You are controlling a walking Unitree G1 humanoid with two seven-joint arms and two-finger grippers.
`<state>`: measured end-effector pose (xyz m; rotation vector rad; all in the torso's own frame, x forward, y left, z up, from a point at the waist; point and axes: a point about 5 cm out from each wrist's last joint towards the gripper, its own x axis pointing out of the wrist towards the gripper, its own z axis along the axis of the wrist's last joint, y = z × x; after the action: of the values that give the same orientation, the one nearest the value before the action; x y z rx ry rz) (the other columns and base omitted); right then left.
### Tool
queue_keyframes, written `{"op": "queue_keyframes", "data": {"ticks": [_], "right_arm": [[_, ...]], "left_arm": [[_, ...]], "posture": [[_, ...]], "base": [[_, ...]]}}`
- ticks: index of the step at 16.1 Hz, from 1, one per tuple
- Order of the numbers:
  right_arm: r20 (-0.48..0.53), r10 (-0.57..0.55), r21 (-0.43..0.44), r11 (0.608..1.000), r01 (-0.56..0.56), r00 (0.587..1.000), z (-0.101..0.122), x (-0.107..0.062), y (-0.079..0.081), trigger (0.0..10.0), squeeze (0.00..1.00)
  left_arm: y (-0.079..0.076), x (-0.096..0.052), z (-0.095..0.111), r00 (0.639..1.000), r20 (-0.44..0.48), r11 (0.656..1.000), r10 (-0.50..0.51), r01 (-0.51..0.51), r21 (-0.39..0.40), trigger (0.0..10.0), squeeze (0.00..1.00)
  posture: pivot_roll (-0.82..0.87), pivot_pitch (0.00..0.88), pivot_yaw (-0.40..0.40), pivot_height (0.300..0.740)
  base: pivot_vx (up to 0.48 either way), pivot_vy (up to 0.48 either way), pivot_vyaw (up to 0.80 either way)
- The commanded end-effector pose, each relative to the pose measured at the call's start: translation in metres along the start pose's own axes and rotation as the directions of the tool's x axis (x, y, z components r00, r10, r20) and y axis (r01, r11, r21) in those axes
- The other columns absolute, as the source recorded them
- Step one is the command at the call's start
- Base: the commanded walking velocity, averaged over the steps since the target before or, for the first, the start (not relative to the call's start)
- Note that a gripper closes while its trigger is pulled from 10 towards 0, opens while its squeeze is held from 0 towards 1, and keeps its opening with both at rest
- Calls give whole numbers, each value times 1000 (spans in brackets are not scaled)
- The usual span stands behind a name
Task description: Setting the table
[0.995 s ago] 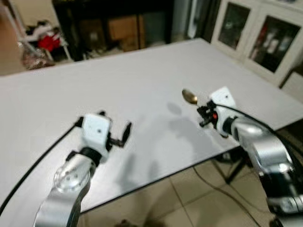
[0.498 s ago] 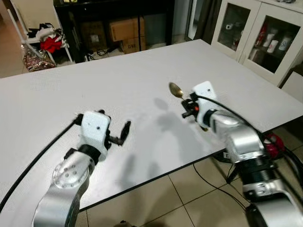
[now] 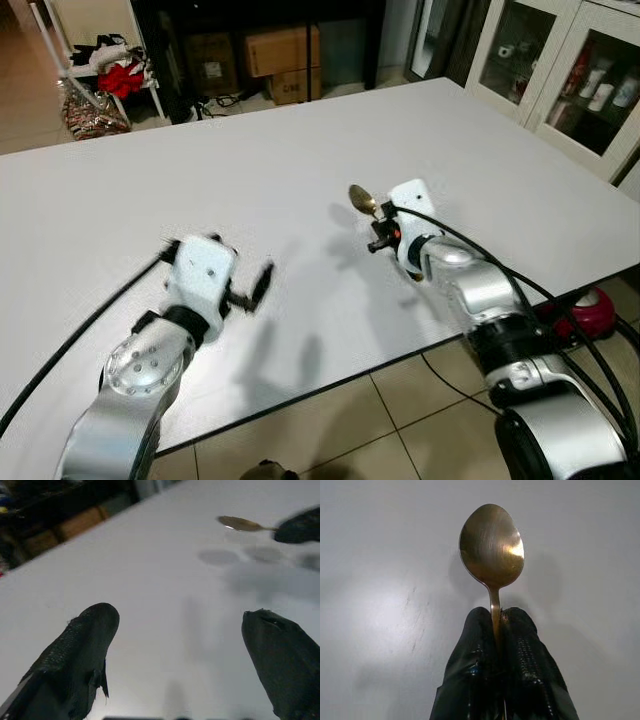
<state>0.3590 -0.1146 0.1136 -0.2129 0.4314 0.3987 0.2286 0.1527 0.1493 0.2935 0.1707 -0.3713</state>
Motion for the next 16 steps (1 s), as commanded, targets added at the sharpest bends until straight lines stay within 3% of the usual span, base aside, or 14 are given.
{"op": "queue_keyframes", "data": {"ticks": [1,5,10,16], "right_arm": [[-17,-24,-8,1000,24,1000,-1,1,0,10000,0],[-18,4,-10,1000,-4,1000,-2,11,24,10000,0],[-84,-44,29,998,46,995,-10,21,41,10000,0],[-85,7,79,997,-1,996,-3,27,62,10000,0]], "left_arm": [[-8,-3,2,997,-2,997,-82,82,-2,10000,0],[-7,-9,-2,992,-35,993,-117,118,17,10000,0],[-5,-18,-4,984,-66,986,-163,165,19,10000,0],[-11,-26,-7,965,-88,968,-249,250,8,10000,0]], "posture": [[-52,6,59,740],[-43,18,64,740],[-28,27,66,740],[-25,29,57,740]], "base": [[0,0,0],[0,0,0],[0,0,0],[0,0,0]]}}
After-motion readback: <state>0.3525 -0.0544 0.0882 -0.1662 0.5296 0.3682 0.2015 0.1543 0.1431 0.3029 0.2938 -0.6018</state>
